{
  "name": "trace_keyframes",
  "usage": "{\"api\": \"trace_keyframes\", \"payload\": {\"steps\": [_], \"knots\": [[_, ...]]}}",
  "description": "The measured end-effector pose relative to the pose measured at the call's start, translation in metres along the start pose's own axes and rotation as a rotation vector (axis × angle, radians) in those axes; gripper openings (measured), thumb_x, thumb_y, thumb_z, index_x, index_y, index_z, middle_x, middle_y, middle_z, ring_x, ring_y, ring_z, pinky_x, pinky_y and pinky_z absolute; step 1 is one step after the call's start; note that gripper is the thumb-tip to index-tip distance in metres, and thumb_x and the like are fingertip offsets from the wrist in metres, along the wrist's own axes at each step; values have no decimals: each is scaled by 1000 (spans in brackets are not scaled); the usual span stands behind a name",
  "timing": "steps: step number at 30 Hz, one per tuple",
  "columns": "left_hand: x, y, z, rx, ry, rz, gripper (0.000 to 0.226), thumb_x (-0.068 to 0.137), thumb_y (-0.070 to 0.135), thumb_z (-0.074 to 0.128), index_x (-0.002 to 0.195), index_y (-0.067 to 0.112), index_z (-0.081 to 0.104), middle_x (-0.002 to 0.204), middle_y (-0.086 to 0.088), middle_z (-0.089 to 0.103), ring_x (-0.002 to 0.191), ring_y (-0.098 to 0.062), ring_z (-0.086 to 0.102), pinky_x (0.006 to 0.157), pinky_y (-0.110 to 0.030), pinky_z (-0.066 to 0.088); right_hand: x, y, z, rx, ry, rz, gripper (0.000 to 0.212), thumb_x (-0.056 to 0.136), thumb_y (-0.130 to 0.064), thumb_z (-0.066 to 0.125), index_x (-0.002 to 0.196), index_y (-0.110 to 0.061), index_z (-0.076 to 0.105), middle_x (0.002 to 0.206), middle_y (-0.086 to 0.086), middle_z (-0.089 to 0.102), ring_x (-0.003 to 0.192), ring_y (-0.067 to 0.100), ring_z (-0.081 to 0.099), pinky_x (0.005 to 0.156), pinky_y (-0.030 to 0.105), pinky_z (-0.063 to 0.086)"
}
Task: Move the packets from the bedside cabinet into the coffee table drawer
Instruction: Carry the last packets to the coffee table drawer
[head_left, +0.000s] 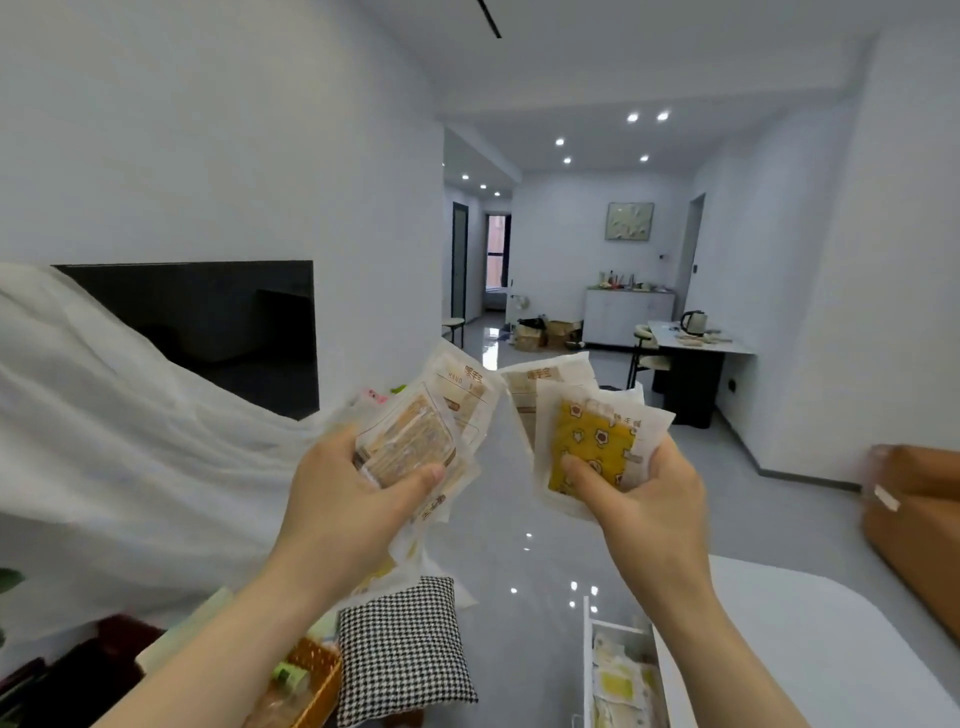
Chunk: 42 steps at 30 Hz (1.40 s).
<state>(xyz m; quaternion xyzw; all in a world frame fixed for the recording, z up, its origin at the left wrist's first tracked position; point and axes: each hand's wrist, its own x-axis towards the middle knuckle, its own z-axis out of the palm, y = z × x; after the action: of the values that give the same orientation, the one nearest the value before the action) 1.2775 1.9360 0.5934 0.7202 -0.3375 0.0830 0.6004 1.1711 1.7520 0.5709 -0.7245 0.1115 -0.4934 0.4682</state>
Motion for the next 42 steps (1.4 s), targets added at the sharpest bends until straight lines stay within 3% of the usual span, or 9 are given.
{"api": "trace_keyframes", "payload": {"steps": [6, 11, 17, 22, 28, 34, 42], "knots": [[52, -38, 38, -81, -138, 55, 34, 75, 14, 76, 93, 39, 62, 75, 40, 64, 80, 20, 60, 55, 0, 44, 28, 32, 3, -100, 94, 38, 34, 76, -15, 77, 102, -28, 59, 91, -17, 66, 84, -12, 63, 58, 5, 48], [101, -66, 84, -123, -206, 80, 38, 75, 17, 77, 109, 28, 65, 91, 16, 70, 88, 14, 61, 58, -2, 47, 60, 69, -4, -128, 169, 54, 35, 77, -12, 76, 93, -36, 57, 86, -21, 65, 81, -14, 62, 56, 3, 46], [162, -79, 148, -139, -303, 147, 38, 74, 20, 77, 93, 47, 59, 90, 36, 65, 88, 14, 62, 69, -13, 54, 112, 112, -21, -180, 266, 65, 34, 77, -14, 76, 90, -38, 56, 86, -18, 67, 81, -11, 64, 59, 5, 48], [202, -91, 198, -217, -379, 161, 42, 73, 15, 78, 96, 45, 58, 80, 34, 66, 85, 19, 60, 64, -2, 48, 145, 139, -34, -244, 327, 70, 38, 77, -16, 76, 93, -43, 54, 92, -22, 66, 88, -10, 63, 62, 6, 50], [244, -107, 249, -298, -508, 180, 42, 74, 14, 77, 100, 41, 59, 90, 28, 64, 81, 23, 57, 60, 2, 44, 175, 165, -43, -354, 424, 94, 40, 77, -15, 76, 94, -42, 52, 90, -24, 62, 83, -17, 61, 60, 2, 47], [292, -135, 295, -376, -669, 223, 41, 73, 15, 78, 97, 44, 60, 81, 40, 64, 84, 18, 60, 61, -1, 46, 195, 197, -40, -470, 588, 129, 37, 76, -18, 77, 105, -29, 56, 91, -24, 62, 84, -16, 61, 62, 4, 49], [354, -155, 352, -504, -880, 261, 44, 74, 13, 77, 90, 48, 57, 81, 40, 64, 83, 18, 61, 61, -2, 47, 222, 221, -27, -621, 806, 217, 40, 76, -20, 76, 98, -42, 49, 88, -32, 55, 73, -9, 61, 56, 1, 47]]}}
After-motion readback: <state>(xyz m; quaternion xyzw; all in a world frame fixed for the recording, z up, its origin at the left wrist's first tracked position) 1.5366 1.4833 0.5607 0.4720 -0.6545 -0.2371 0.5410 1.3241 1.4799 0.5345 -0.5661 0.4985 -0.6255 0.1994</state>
